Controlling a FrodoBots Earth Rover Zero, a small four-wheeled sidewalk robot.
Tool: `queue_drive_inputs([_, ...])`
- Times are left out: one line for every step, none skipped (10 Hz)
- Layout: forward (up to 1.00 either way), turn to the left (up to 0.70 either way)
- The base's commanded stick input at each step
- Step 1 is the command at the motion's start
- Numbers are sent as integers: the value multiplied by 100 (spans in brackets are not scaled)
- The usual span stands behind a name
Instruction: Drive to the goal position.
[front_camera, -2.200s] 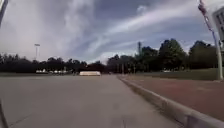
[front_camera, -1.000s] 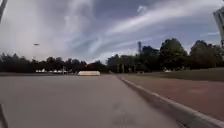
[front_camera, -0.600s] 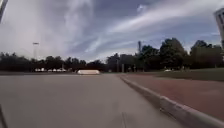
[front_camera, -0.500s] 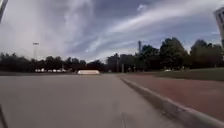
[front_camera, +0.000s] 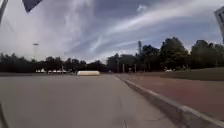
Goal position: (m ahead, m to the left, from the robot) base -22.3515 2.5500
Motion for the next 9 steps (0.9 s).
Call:
queue_drive_inputs([100,0])
queue_drive_inputs([100,0])
queue_drive_inputs([100,0])
queue_drive_inputs([100,0])
queue_drive_inputs([100,0])
queue_drive_inputs([100,0])
queue_drive_inputs([100,0])
queue_drive_inputs([100,0])
queue_drive_inputs([100,0])
